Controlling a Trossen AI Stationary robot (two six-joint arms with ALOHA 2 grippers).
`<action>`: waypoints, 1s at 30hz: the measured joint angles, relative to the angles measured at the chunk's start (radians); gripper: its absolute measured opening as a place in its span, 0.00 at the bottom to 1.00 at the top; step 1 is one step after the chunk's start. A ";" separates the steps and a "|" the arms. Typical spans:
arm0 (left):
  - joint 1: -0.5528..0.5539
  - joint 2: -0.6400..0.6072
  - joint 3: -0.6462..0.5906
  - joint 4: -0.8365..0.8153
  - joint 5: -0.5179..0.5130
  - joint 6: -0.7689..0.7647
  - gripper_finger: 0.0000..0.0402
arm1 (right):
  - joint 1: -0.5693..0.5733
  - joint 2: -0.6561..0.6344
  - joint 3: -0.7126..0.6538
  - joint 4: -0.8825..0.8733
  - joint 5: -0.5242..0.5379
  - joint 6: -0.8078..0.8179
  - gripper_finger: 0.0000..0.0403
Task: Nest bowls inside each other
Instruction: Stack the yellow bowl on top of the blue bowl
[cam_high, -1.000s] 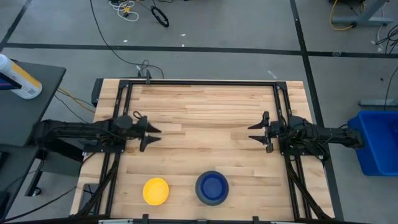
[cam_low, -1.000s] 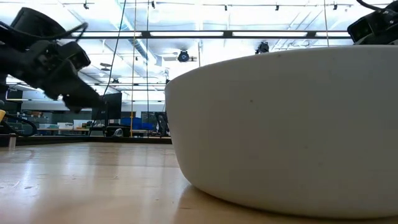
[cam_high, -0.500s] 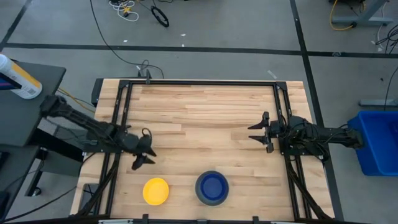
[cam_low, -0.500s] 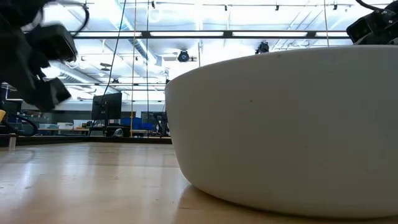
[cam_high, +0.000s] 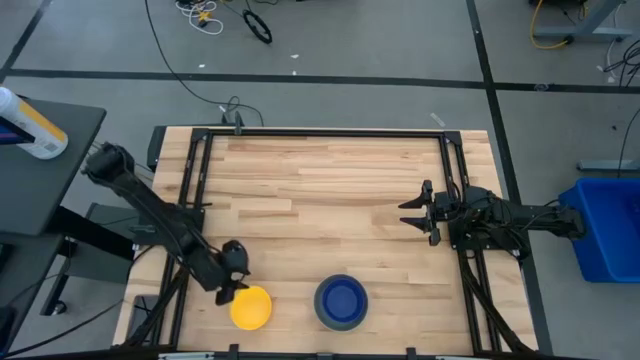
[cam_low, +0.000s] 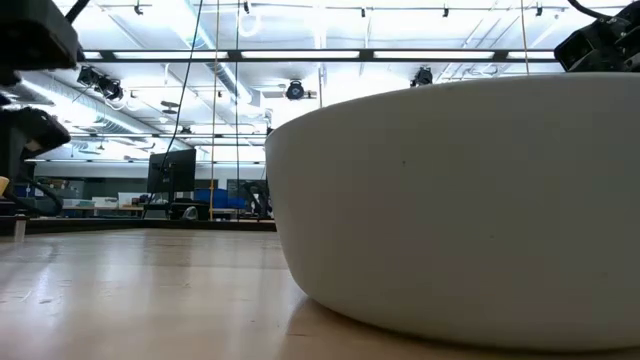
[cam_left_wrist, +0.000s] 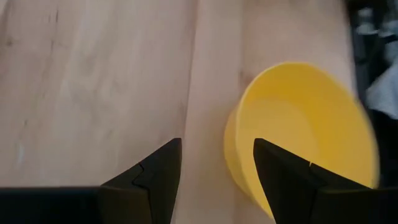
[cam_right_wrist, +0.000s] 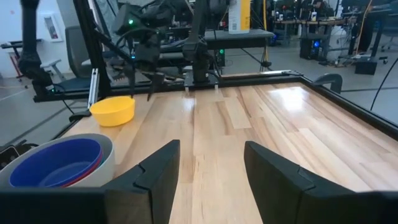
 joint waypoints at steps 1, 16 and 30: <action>-0.004 0.030 0.010 0.000 -0.005 -0.004 0.52 | 0.000 0.000 0.000 0.000 0.000 0.000 0.47; -0.004 0.180 0.072 0.044 0.013 -0.001 0.34 | 0.000 0.000 0.000 0.000 0.000 -0.003 0.47; -0.015 0.180 0.072 0.260 -0.205 0.278 0.02 | 0.000 0.000 0.000 0.000 0.000 -0.003 0.49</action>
